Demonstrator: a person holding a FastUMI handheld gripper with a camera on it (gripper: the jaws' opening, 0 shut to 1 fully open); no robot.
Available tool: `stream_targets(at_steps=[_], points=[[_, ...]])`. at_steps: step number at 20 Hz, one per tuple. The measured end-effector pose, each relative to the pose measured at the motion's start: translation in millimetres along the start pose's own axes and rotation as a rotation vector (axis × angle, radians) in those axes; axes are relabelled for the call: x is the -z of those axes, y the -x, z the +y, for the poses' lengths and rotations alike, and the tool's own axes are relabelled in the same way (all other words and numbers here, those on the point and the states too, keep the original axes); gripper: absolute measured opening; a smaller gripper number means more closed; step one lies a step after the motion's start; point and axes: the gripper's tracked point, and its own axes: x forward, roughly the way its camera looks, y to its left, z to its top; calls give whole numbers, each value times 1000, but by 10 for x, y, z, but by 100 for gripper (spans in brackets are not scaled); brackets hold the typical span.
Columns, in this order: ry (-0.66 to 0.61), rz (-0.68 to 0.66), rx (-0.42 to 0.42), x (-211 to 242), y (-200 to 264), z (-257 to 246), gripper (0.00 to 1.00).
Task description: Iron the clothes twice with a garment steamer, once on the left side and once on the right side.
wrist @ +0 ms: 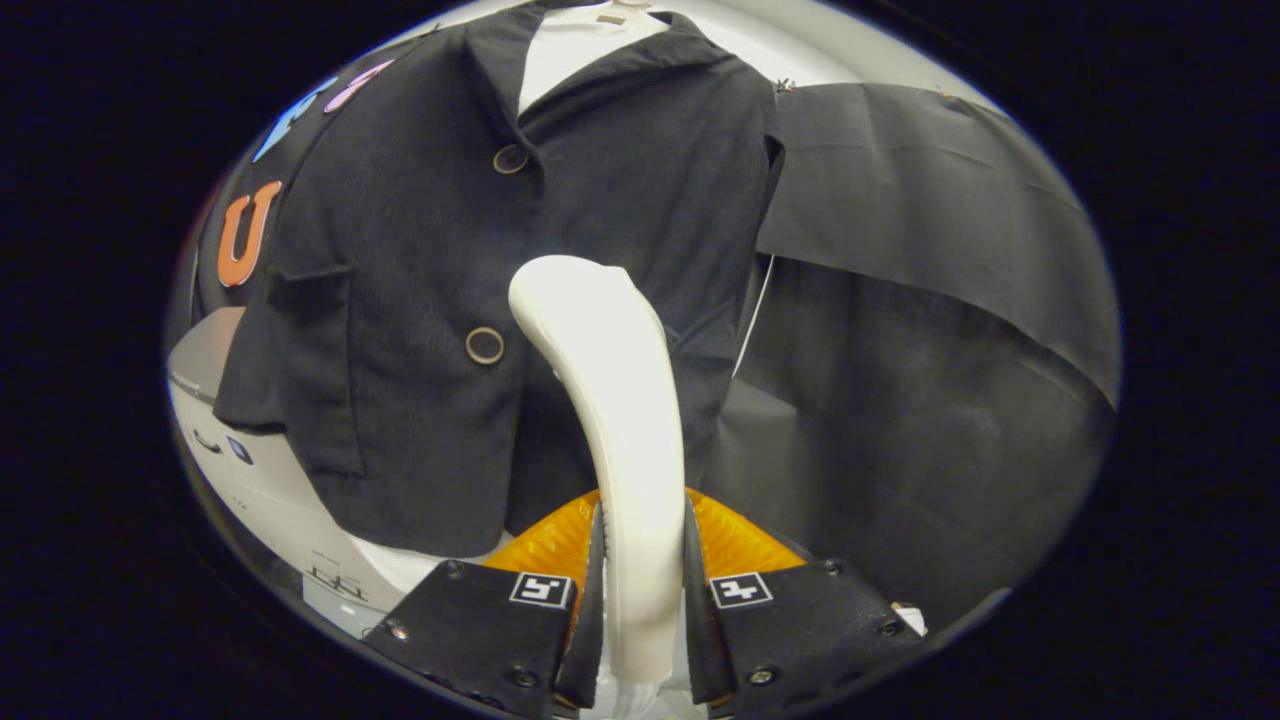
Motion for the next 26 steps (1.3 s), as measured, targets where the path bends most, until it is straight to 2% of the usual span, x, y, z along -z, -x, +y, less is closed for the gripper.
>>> stream_targets(at_steps=[9,15,21,26], points=[[14,94,-12,597,-45,79,37],[6,110,-35,643,-59,96,37],[-18,118,-122,625,-57,68,37],[-74,107,-226,596,-14,37,37]])
